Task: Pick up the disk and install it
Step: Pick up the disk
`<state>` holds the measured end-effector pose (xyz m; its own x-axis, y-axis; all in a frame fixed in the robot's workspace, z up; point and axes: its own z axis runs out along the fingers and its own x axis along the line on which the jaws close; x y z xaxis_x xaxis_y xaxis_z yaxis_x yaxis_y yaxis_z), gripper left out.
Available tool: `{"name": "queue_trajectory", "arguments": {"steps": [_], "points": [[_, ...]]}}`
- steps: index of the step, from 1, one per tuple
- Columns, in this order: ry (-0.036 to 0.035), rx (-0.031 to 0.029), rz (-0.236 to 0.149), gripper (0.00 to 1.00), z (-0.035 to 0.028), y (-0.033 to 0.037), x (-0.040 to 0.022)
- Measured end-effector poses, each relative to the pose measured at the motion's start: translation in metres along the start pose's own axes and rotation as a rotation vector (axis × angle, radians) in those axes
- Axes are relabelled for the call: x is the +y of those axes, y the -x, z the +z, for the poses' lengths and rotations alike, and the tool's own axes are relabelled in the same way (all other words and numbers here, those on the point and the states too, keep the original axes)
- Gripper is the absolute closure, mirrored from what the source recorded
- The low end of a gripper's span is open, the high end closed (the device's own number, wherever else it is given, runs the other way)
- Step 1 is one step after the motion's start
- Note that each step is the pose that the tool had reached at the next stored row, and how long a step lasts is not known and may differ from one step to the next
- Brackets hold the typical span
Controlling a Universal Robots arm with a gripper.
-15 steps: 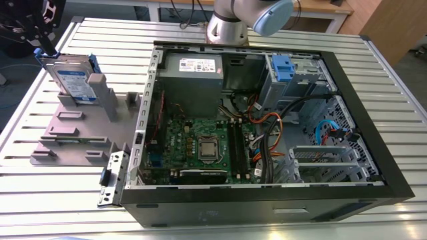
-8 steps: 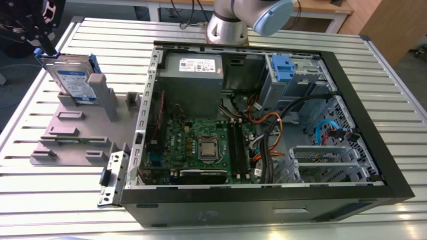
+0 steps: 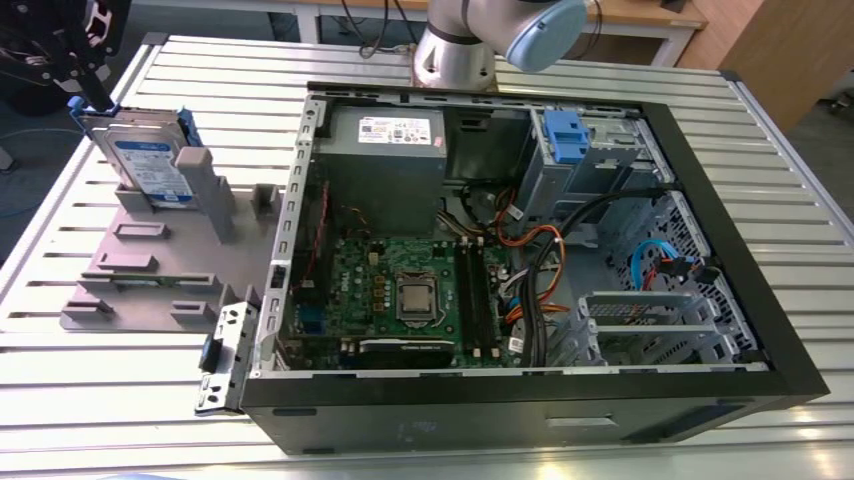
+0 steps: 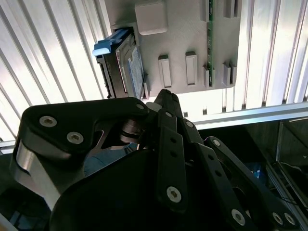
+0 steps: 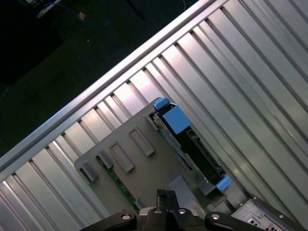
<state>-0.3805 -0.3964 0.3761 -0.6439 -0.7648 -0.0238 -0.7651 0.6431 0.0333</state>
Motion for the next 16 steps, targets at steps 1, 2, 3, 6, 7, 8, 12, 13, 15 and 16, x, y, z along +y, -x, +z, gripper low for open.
{"name": "queue_trajectory", "arguments": {"steps": [1, 2, 3, 6, 7, 8, 12, 13, 15, 16], "points": [[0.0000, 0.0001, -0.001, 0.89, 0.0000, 0.0000, 0.0000], [0.0000, 0.0001, -0.002, 0.89, 0.0000, 0.0000, 0.0000], [0.0000, 0.0001, -0.003, 0.89, 0.0000, 0.0000, 0.0000], [0.0001, 0.0002, -0.007, 0.89, 0.0000, 0.0000, 0.0000], [0.0001, 0.0002, -0.008, 0.89, 0.0000, 0.0000, 0.0000], [0.0002, 0.0003, -0.009, 0.89, 0.0000, 0.0000, 0.0000], [0.0003, 0.0005, -0.015, 0.89, 0.0000, 0.0000, 0.0000], [0.0003, 0.0006, -0.016, 0.89, 0.0000, 0.0000, 0.0000], [0.0004, 0.0006, -0.020, 0.89, 0.0000, 0.0000, 0.0000], [0.0004, 0.0007, -0.021, 0.89, 0.0000, 0.0000, 0.0000]]}}
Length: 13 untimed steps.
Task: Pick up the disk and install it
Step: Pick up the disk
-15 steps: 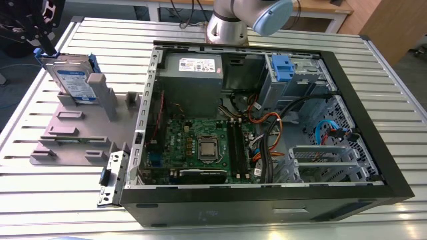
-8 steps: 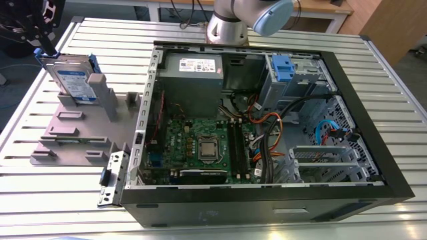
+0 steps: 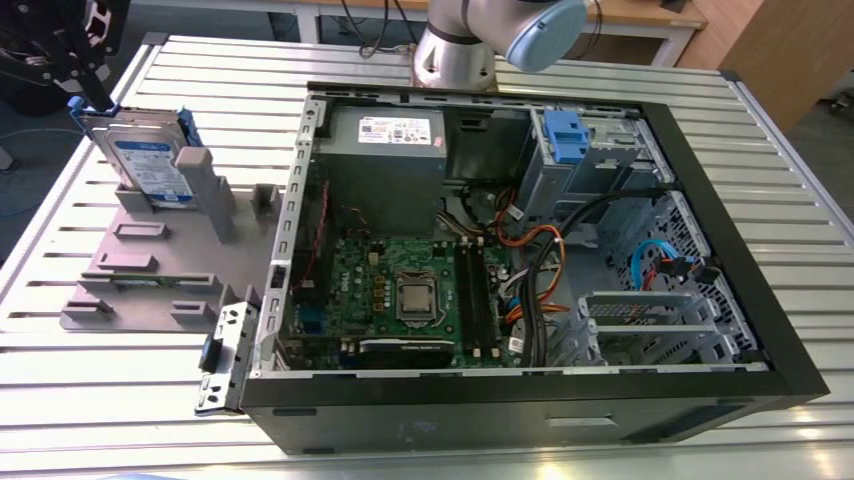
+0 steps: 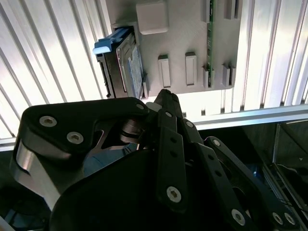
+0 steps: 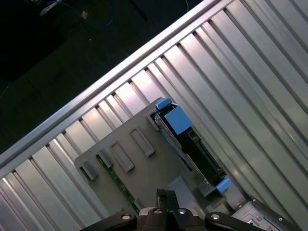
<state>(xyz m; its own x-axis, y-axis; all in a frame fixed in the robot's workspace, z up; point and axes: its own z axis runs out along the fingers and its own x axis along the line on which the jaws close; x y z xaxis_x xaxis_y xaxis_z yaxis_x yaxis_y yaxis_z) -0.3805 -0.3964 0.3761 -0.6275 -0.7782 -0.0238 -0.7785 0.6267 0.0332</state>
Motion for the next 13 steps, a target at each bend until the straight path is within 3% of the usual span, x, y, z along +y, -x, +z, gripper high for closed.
{"name": "queue_trajectory", "arguments": {"steps": [13], "points": [[0.0006, 0.0009, -0.025, 0.89, 0.0000, 0.0000, 0.0000]]}}
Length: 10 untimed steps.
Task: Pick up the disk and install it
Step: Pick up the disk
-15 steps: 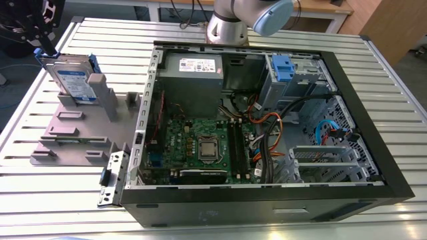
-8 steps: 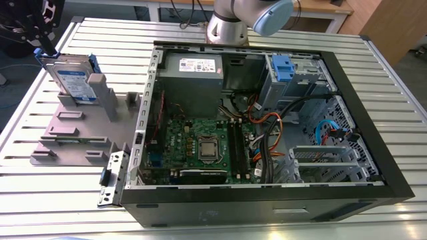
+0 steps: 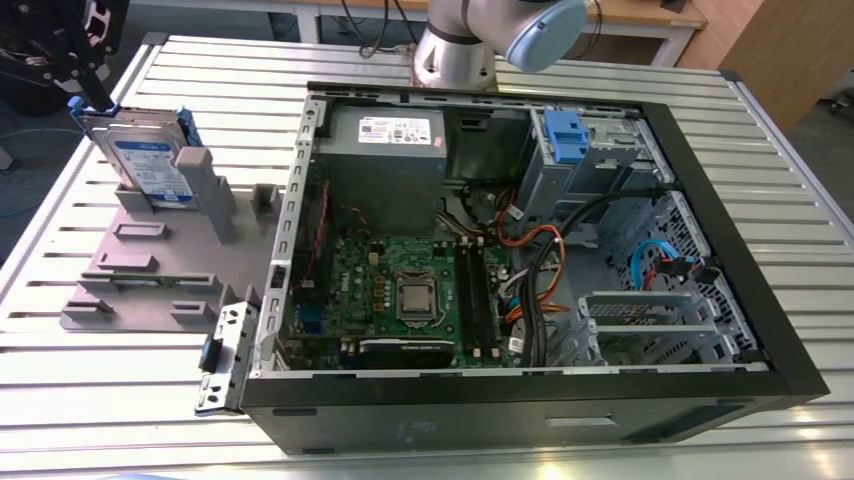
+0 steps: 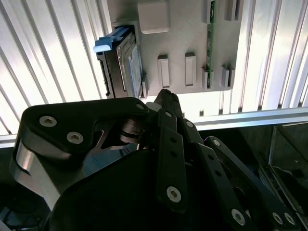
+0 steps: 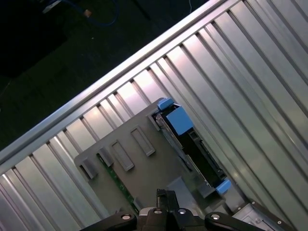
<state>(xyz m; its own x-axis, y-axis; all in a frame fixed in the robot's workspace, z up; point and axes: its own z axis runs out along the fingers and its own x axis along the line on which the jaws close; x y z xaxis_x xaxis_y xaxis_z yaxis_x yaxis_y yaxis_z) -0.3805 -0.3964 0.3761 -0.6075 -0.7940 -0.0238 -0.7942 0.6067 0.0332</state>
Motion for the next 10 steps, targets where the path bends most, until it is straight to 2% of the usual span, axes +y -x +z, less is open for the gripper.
{"name": "queue_trajectory", "arguments": {"steps": [10], "points": [[0.0005, 0.0007, -0.023, 0.89, 0.0000, 0.0000, 0.0000]]}}
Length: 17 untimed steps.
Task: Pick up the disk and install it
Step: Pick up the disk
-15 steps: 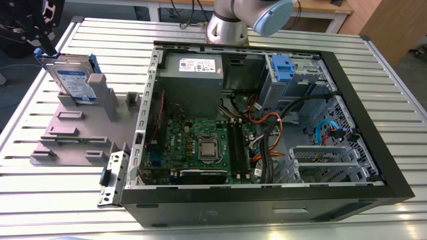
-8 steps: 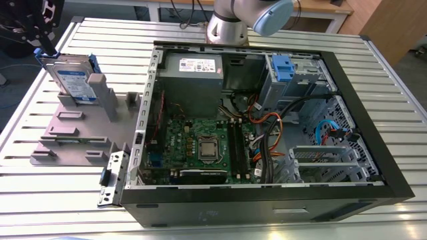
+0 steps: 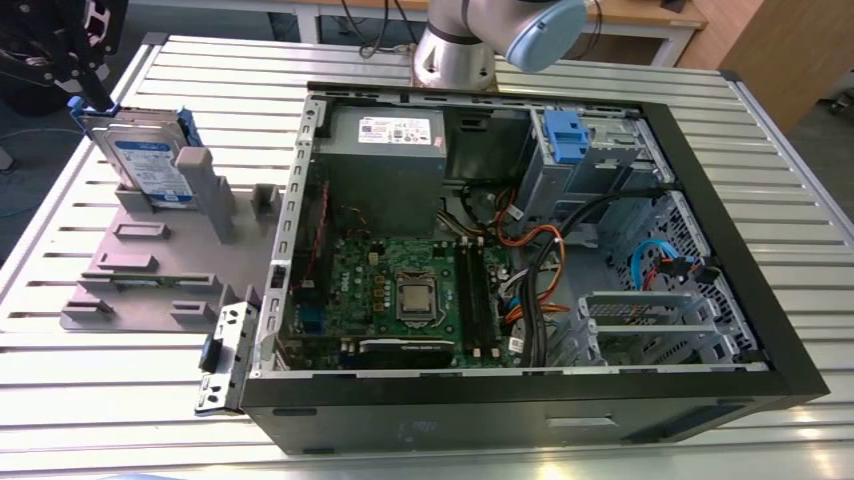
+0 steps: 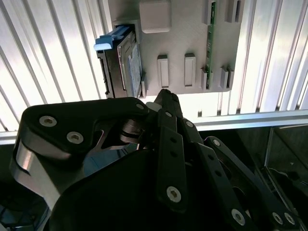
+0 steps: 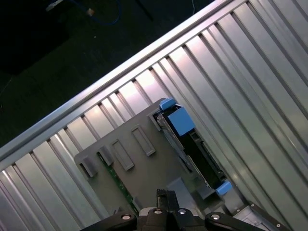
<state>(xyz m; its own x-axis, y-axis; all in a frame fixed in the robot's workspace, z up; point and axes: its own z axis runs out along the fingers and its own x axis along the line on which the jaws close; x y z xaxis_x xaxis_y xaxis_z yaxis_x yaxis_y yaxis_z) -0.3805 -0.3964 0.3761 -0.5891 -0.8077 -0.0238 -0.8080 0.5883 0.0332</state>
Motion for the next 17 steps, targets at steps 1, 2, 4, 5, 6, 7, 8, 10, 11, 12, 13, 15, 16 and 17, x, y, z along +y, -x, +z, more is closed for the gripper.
{"name": "queue_trajectory", "arguments": {"steps": [1, 2, 4, 5, 6, 7, 8, 10, 11, 12, 13, 15, 16, 17], "points": [[0.0001, 0.0001, -0.002, 0.89, 0.0000, 0.0000, 0.0000], [0.0001, 0.0002, -0.004, 0.89, 0.0000, 0.0000, 0.0000], [0.0002, 0.0003, -0.008, 0.89, 0.0000, 0.0000, 0.0000], [0.0003, 0.0004, -0.010, 0.89, 0.0000, 0.0000, 0.0000], [0.0003, 0.0004, -0.012, 0.89, 0.0000, 0.0000, 0.0000], [0.0004, 0.0005, -0.014, 0.89, 0.0000, 0.0000, 0.0000], [0.0004, 0.0006, -0.015, 0.89, 0.0000, 0.0000, 0.0000], [0.0005, 0.0007, -0.019, 0.89, 0.0000, 0.0000, 0.0000], [0.0005, 0.0007, -0.021, 0.89, 0.0000, 0.0000, 0.0000], [0.0006, 0.0008, -0.023, 0.89, 0.0000, 0.0000, 0.0000], [0.0006, 0.0009, -0.025, 0.89, 0.0000, 0.0000, 0.0000], [0.0007, 0.0010, -0.029, 0.89, 0.0000, 0.0000, 0.0000], [0.0008, 0.0011, -0.031, 0.89, 0.0000, 0.0000, 0.0000], [0.0008, 0.0011, -0.033, 0.89, 0.0000, 0.0000, 0.0000]]}}
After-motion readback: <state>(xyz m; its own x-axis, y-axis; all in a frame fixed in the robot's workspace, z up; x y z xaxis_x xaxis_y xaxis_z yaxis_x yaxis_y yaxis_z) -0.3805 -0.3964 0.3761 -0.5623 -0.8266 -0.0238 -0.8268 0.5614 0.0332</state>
